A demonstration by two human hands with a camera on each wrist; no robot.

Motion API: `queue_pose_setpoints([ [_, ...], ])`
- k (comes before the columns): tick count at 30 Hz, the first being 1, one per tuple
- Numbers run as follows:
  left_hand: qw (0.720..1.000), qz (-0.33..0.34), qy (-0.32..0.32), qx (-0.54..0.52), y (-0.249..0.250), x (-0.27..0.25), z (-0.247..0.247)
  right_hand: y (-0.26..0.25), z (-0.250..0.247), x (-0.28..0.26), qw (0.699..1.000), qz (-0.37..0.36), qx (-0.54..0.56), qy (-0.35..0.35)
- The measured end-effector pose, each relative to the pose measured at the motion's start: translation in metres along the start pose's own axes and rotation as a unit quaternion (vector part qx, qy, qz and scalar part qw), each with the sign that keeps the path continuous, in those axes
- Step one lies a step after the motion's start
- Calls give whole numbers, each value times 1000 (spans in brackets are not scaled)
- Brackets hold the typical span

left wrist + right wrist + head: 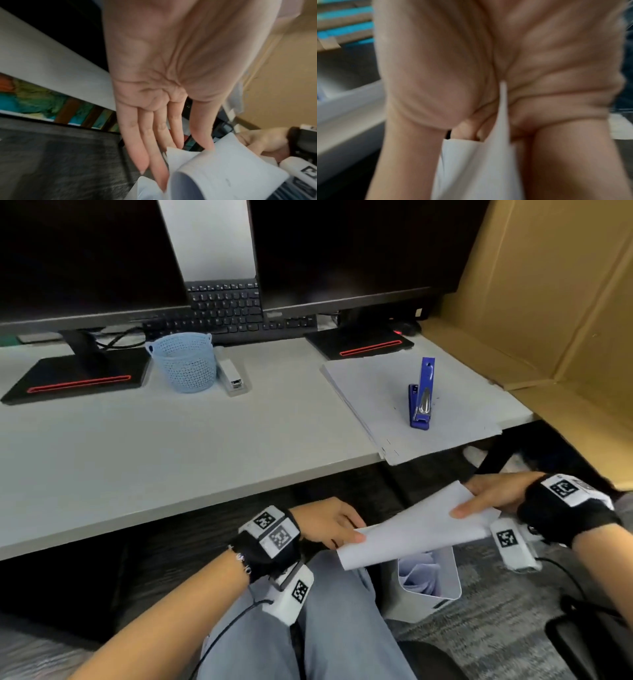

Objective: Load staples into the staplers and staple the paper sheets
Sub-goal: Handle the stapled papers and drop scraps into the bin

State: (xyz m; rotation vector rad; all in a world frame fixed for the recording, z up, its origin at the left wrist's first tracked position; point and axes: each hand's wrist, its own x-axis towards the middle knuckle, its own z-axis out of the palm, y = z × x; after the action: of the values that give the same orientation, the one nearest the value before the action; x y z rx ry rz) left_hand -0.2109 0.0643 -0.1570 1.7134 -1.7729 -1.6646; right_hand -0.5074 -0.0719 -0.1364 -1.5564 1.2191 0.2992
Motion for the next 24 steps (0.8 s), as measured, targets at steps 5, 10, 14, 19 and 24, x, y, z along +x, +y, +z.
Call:
queue_pose_setpoints([
  [5, 995, -81, -34, -42, -9, 47, 4, 4, -23, 25, 985, 105, -133, 41],
  [10, 992, -102, -36, -65, -8, 78, 15, 9, -36, 50, 950, 193, -218, 117],
  [14, 984, -126, -46, -114, -8, 99, 19, 12, -9, 50, 899, 186, -353, 181],
  [19, 977, -146, -32, -155, -10, 120, 20, 25, 16, 86, 914, 161, -317, 197],
  [24, 966, -174, -21, -192, -17, 144, 18, 51, 35, 124, 921, 202, -285, 172],
])
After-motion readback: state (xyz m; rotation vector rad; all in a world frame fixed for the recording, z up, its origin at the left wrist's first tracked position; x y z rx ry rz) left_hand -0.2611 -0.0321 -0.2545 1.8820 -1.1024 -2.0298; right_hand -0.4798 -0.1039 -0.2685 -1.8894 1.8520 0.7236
